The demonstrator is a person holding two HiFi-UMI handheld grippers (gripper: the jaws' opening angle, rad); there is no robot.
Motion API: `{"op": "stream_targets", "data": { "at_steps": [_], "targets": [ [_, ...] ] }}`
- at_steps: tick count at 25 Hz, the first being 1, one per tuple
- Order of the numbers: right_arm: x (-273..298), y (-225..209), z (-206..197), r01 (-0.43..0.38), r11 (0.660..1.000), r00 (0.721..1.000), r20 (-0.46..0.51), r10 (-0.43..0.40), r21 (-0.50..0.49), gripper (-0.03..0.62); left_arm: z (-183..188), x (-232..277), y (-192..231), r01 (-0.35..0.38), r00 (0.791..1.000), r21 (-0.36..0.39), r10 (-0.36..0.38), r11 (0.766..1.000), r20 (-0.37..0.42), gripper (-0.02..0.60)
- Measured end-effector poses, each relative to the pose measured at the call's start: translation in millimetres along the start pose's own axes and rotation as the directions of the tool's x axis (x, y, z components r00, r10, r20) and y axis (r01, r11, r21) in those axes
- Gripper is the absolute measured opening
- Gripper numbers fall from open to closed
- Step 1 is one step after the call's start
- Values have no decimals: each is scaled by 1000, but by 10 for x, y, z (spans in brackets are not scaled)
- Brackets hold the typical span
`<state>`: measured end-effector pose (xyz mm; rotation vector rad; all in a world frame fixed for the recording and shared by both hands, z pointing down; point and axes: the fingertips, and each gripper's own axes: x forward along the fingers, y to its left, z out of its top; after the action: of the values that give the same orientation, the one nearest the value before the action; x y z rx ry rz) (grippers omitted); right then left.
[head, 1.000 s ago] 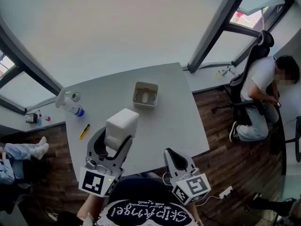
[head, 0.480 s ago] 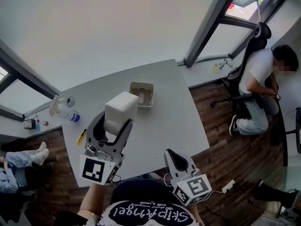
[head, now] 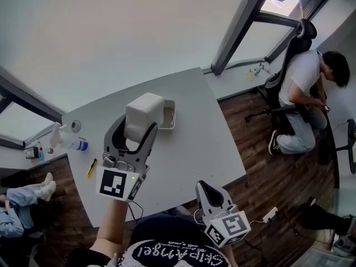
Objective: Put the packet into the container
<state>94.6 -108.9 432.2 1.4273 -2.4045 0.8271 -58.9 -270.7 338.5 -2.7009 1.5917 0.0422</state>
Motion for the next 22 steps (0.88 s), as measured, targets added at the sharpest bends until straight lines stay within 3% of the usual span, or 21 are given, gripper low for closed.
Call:
{"op": "stream_targets", "data": {
  "at_steps": [6,14,22],
  "targets": [
    [-21,-73,-56,40,999,999,-4,-40,30,15,-95,196,27,16,1000,2,-16,1000,-10,278],
    [-6,-74,-75,50,997,999,-9,-50,50,15,-398,380,69,-8,996,-40,5,999,-86,278],
    [58,-34,-128,43,997,999,-24,-41,58,15,-797,551,187,-26,987,-36,20,999,-157,278]
  ]
}}
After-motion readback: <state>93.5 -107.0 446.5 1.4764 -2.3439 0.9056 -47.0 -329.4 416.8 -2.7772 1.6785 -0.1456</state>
